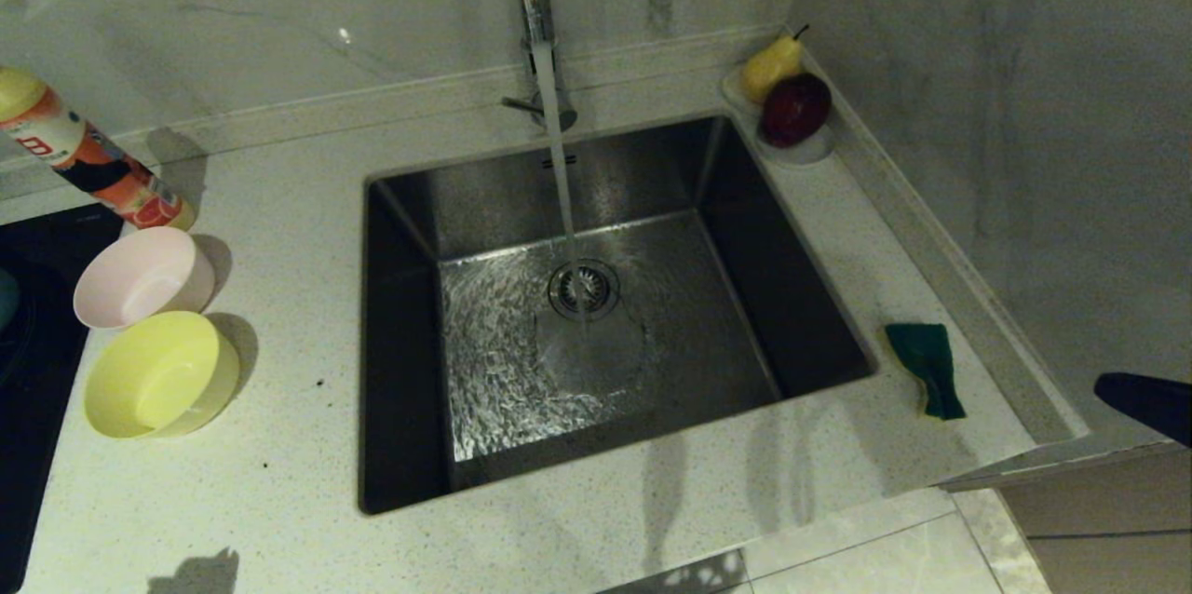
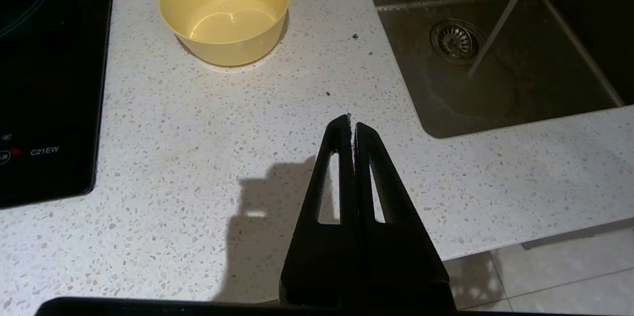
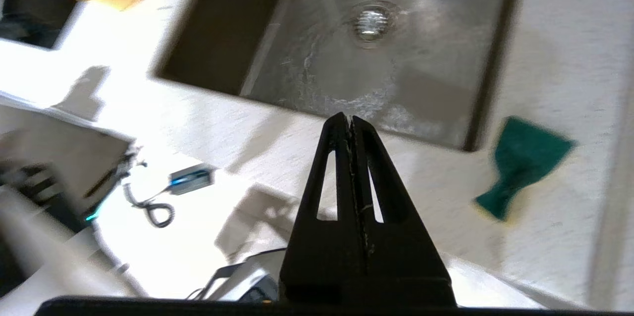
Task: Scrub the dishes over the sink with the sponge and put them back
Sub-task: Turn off the faucet
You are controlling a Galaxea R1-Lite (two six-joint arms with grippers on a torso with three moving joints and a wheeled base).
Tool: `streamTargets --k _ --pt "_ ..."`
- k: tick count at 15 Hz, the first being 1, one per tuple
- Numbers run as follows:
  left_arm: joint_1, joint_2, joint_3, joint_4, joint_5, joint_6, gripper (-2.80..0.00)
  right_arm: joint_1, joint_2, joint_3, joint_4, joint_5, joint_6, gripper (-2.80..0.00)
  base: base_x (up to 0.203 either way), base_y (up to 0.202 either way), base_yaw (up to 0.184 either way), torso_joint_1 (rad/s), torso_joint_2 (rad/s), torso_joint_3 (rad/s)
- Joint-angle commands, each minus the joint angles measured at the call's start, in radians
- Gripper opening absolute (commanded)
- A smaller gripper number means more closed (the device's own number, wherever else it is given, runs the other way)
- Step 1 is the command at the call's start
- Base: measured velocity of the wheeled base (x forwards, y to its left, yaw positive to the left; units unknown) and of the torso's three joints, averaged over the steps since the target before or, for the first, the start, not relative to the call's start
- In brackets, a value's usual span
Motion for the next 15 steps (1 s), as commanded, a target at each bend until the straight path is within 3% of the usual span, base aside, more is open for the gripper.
streamTargets --k 1,5,10,13,15 --pt "0.000 -0.002 0.040 -0.002 0.001 -0.001 -2.80 -0.065 -0.134 0.046 0.025 0.080 0.000 -2.80 0.000 0.000 0.000 0.000 0.00 0.000" --pt "0.000 -0.002 0.040 -0.002 0.001 -0.001 -2.80 -0.149 -0.339 0.128 0.115 0.143 0.000 -2.80 0.000 0.000 0.000 0.000 0.00 0.000" --pt "0.000 -0.002 0.040 -0.002 0.001 -0.001 -2.80 -0.229 -0.517 0.251 0.146 0.127 -0.008 -2.80 0.000 0.000 0.000 0.000 0.00 0.000" --pt "0.000 -0.002 0.040 -0.002 0.000 -0.001 -2.80 -0.247 -0.619 0.363 0.143 0.034 -0.045 -2.80 0.000 0.000 0.000 0.000 0.00 0.000" --pt "0.000 -0.002 0.040 0.000 0.001 -0.001 -2.80 -0.239 -0.662 0.445 0.134 -0.110 -0.118 -2.80 0.000 0.000 0.000 0.000 0.00 0.000"
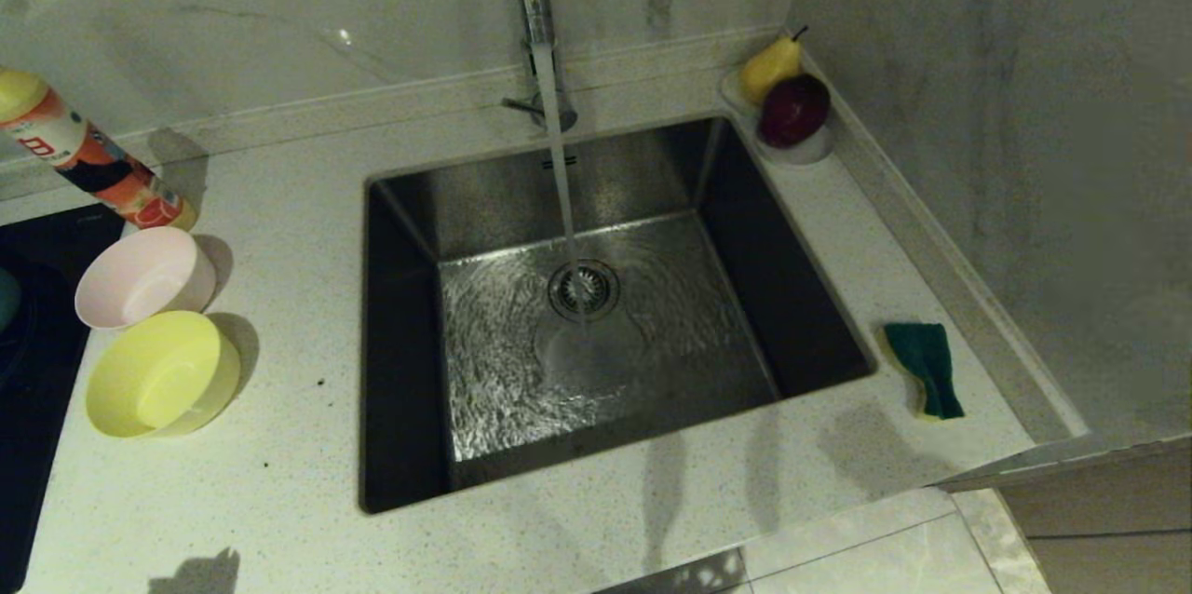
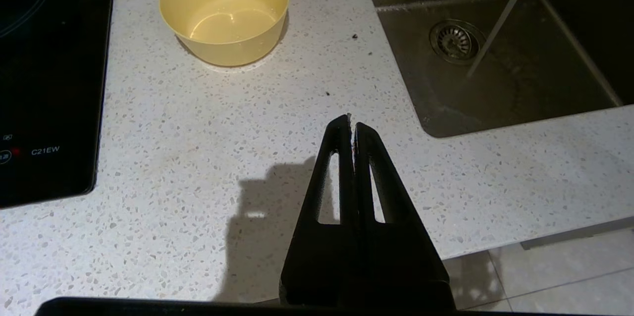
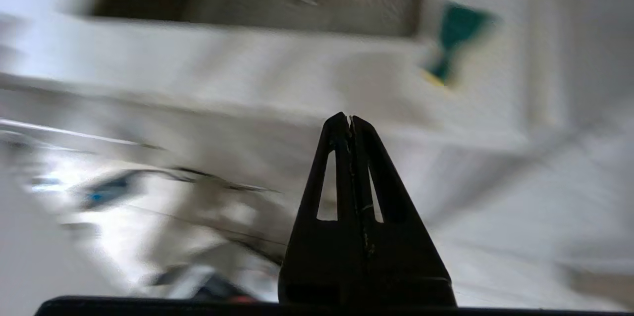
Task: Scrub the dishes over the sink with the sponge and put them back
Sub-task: Turn off the faucet
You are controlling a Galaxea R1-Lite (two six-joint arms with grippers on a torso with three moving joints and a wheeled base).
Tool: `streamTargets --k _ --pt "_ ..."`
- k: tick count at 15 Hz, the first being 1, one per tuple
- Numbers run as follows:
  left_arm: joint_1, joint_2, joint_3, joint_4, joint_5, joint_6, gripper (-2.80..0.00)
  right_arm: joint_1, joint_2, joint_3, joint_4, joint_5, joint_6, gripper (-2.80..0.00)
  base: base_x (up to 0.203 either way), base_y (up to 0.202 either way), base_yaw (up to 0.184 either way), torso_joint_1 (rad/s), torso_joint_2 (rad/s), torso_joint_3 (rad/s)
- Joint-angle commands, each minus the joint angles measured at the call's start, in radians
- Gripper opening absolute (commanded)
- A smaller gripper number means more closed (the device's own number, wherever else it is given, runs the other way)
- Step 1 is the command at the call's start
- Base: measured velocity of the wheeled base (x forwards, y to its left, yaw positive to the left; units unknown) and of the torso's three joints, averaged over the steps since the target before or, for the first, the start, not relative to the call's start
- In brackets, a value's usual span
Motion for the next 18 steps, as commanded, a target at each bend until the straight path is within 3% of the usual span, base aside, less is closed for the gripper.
streamTargets --k 1,4,6,7,8,18 --pt "0.000 -0.002 0.040 -0.001 0.000 0.000 -2.80 0.008 -0.099 0.103 -0.004 -0.125 -0.061 -2.80 0.000 0.000 0.000 0.000 0.00 0.000" --pt "0.000 -0.002 0.040 -0.001 0.001 -0.002 -2.80 0.011 -0.215 0.169 0.022 -0.194 -0.089 -2.80 0.000 0.000 0.000 0.000 0.00 0.000" --pt "0.000 -0.002 0.040 -0.001 -0.001 -0.002 -2.80 0.011 -0.219 0.188 0.029 -0.357 -0.084 -2.80 0.000 0.000 0.000 0.000 0.00 0.000" --pt "0.000 -0.002 0.040 0.000 -0.001 0.000 -2.80 0.010 -0.219 0.213 0.023 -0.395 -0.060 -2.80 0.000 0.000 0.000 0.000 0.00 0.000" --pt "0.000 -0.002 0.040 -0.001 0.001 -0.002 -2.80 0.011 -0.218 0.220 0.015 -0.392 -0.029 -2.80 0.000 0.000 0.000 0.000 0.00 0.000" --pt "0.000 -0.002 0.040 -0.001 0.001 -0.002 -2.80 0.011 -0.217 0.222 0.013 -0.392 -0.004 -2.80 0.000 0.000 0.000 0.000 0.00 0.000"
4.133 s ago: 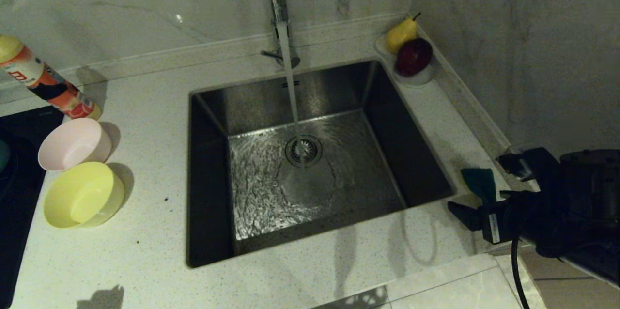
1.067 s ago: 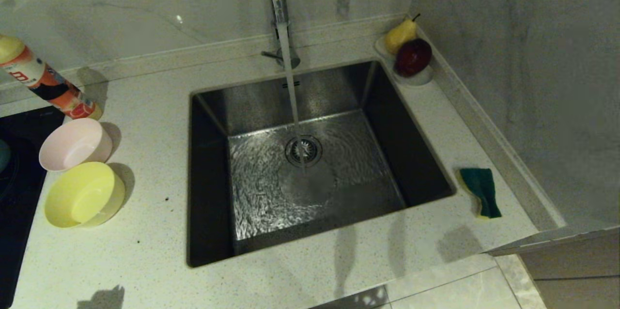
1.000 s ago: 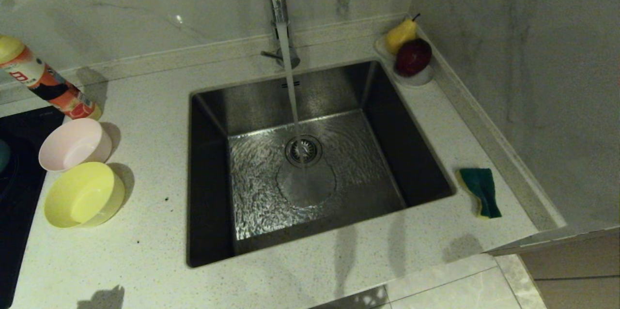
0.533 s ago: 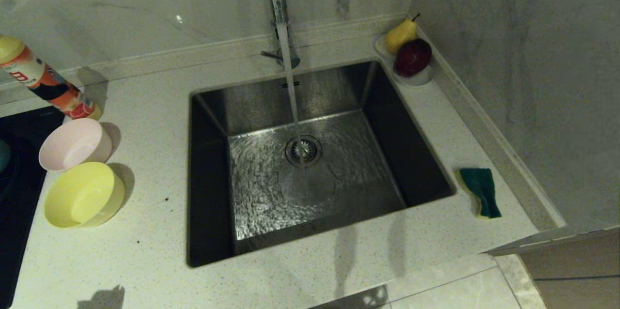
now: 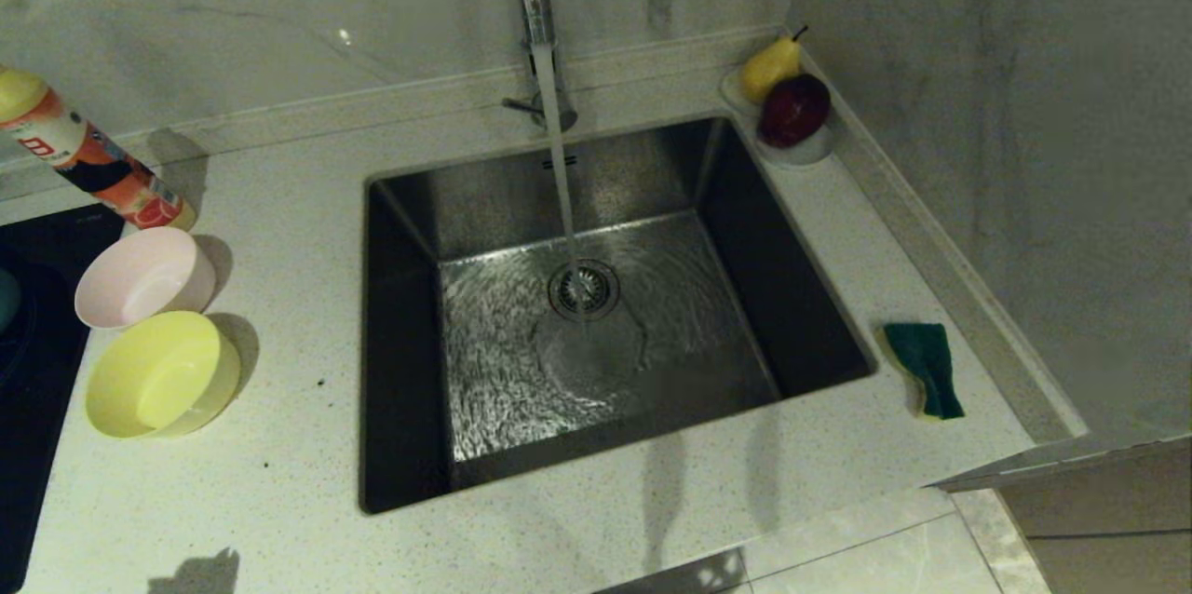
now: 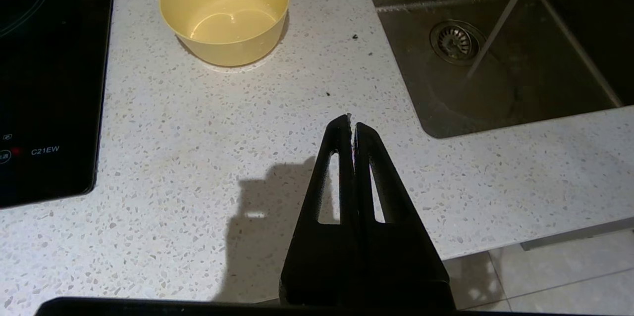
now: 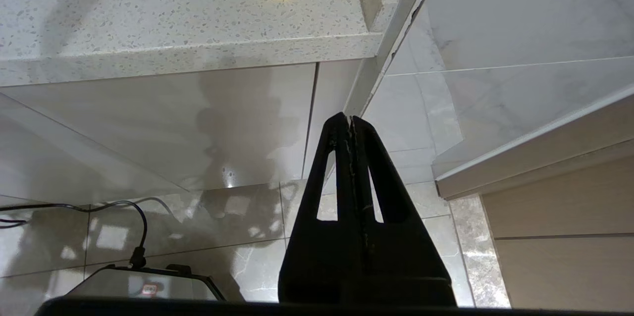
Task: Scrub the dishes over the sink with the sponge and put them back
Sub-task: Turn off the faucet
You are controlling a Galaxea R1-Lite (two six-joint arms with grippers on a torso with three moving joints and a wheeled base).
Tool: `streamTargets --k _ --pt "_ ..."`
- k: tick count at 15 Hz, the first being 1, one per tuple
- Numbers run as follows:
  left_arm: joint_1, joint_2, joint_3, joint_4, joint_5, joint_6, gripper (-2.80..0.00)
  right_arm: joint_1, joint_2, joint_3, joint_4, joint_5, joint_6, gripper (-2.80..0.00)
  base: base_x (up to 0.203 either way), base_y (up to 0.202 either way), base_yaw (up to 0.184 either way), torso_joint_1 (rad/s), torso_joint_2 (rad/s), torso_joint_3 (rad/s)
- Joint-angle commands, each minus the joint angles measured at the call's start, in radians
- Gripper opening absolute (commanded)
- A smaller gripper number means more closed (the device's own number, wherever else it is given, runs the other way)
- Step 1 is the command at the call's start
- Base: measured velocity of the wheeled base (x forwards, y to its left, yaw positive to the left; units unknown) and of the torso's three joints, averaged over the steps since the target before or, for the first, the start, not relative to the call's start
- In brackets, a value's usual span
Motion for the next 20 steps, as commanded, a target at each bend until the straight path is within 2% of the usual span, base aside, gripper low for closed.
streamTargets --k 1,10,12,14,20 --pt "0.000 -0.002 0.040 -0.001 -0.001 0.000 -2.80 0.001 0.001 0.000 0.001 0.001 0.000 -2.80 0.000 0.000 0.000 0.000 0.00 0.000" --pt "0.000 -0.002 0.040 0.002 -0.001 0.013 -2.80 0.000 0.001 0.000 0.001 0.001 0.000 -2.80 0.000 0.000 0.000 0.000 0.00 0.000" --pt "0.000 -0.002 0.040 -0.001 -0.001 -0.013 -2.80 0.001 0.001 0.000 0.000 0.001 0.000 -2.80 0.000 0.000 0.000 0.000 0.00 0.000" --pt "0.000 -0.002 0.040 -0.001 -0.001 -0.013 -2.80 0.000 0.001 0.000 0.000 0.001 -0.004 -2.80 0.000 0.000 0.000 0.000 0.00 0.000" --pt "0.000 -0.002 0.040 -0.002 0.001 -0.016 -2.80 0.001 0.001 0.000 0.000 0.001 0.035 -2.80 0.000 0.000 0.000 0.000 0.00 0.000"
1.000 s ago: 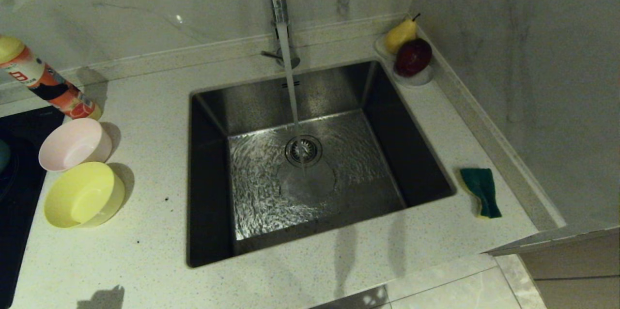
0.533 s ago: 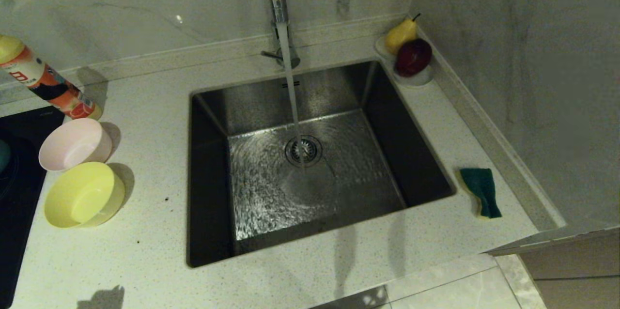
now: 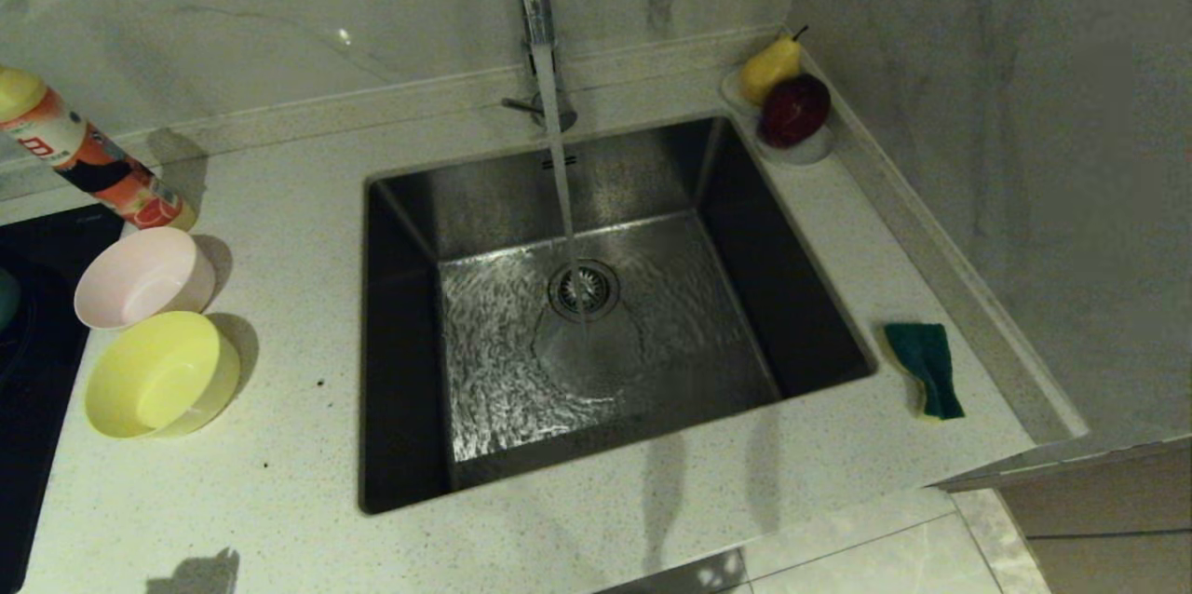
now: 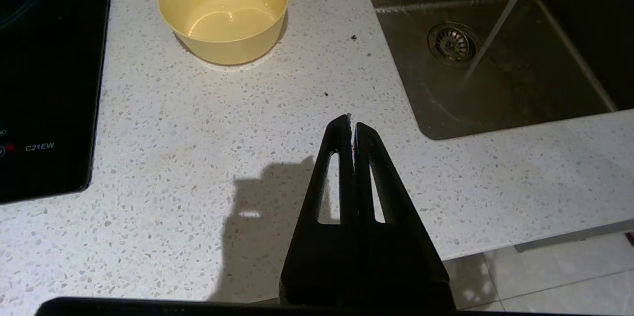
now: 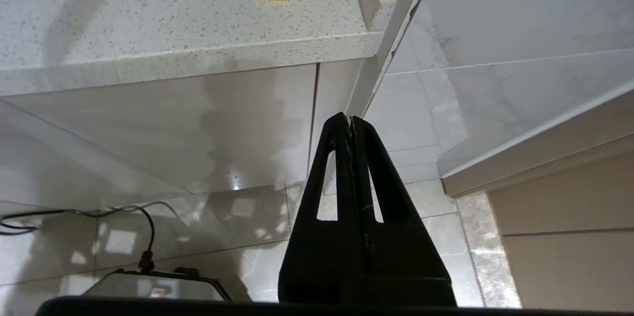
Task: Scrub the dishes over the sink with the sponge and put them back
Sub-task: Turn off the faucet
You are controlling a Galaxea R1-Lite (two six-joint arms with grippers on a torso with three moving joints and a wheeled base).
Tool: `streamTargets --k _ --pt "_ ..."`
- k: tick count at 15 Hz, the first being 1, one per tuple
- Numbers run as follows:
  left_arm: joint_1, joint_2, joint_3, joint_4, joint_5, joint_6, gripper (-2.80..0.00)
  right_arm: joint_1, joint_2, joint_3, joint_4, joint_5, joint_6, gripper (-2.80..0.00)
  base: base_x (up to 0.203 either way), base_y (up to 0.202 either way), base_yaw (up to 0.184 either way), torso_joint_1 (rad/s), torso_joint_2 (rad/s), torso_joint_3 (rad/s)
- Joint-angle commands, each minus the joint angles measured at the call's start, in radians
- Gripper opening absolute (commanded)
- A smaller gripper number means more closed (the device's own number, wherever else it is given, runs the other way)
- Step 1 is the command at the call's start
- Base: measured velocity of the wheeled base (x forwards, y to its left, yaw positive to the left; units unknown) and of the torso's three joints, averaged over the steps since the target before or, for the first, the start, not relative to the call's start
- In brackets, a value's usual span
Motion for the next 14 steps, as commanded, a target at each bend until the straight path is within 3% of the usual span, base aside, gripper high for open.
streamTargets --k 1,3,7,11,14 --pt "0.000 -0.002 0.039 -0.008 0.002 0.001 -2.80 0.001 0.001 0.000 0.000 0.001 0.001 -2.80 0.000 0.000 0.000 0.000 0.00 0.000" --pt "0.000 -0.002 -0.055 -0.016 -0.003 -0.015 -2.80 0.000 0.001 -0.001 0.000 0.001 0.001 -2.80 0.000 0.000 0.000 0.000 0.00 0.000" --pt "0.000 0.070 -0.433 0.170 -0.093 -0.036 -2.80 0.000 0.001 0.000 0.000 0.001 0.001 -2.80 0.000 0.000 0.000 0.000 0.00 0.000" --pt "-0.001 0.478 -0.743 0.231 -0.132 -0.115 -2.80 0.000 0.001 -0.001 0.000 0.001 0.001 -2.80 0.000 0.000 0.000 0.000 0.00 0.000" --pt "-0.004 0.798 -0.887 0.217 -0.176 -0.201 -2.80 0.000 0.001 0.000 0.000 0.001 0.001 -2.80 0.000 0.000 0.000 0.000 0.00 0.000"
